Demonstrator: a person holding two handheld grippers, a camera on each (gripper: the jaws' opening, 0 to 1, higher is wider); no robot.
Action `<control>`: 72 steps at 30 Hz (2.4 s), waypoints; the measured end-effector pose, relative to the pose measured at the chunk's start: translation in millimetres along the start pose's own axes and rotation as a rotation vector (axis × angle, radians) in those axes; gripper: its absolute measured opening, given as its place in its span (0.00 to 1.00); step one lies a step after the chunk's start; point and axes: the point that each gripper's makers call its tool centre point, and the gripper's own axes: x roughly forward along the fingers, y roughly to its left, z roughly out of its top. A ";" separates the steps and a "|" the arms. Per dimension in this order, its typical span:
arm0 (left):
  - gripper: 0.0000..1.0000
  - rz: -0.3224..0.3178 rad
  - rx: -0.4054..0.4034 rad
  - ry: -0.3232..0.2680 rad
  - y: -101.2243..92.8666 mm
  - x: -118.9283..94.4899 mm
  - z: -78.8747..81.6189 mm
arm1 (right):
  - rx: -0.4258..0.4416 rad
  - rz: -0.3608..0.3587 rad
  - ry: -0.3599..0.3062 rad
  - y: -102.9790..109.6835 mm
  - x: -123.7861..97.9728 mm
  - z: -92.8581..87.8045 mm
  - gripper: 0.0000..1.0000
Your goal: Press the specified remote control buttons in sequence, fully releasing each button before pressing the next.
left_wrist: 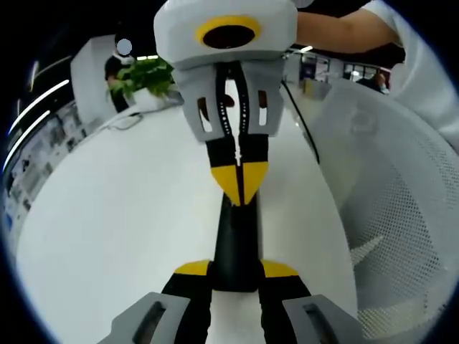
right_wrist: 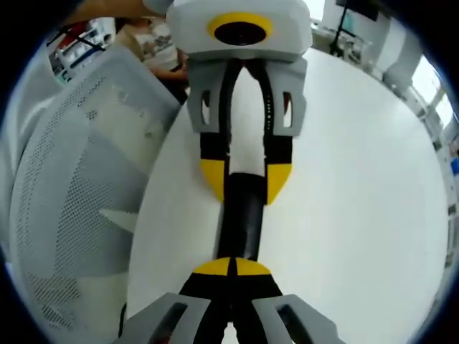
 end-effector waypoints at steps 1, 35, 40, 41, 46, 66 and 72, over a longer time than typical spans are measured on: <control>0.24 0.000 0.000 0.000 0.1 0.0 0.1 | -0.003 -0.001 0.001 0.0 0.0 0.0 0.00; 0.23 0.004 0.012 0.016 0.0 0.2 0.4 | 0.042 -0.026 -0.051 -0.1 -1.4 0.7 0.00; 0.23 0.003 0.014 0.020 -0.5 0.1 0.2 | 0.023 -0.045 -0.047 0.3 -6.5 4.2 0.00; 0.23 0.003 0.015 0.020 -0.6 0.1 0.2 | 0.023 -0.049 -0.054 0.3 -8.6 6.0 0.00; 0.23 0.004 0.015 0.019 -0.4 -0.2 -0.4 | 0.012 -0.065 -0.054 0.9 -17.4 8.0 0.00; 0.23 0.009 0.023 0.021 1.5 0.1 -0.5 | 0.005 -0.054 -0.022 8.9 -14.0 4.1 0.00; 0.23 0.008 0.022 0.019 1.6 0.2 -0.1 | 0.000 -0.048 -0.001 9.8 -7.1 0.7 0.00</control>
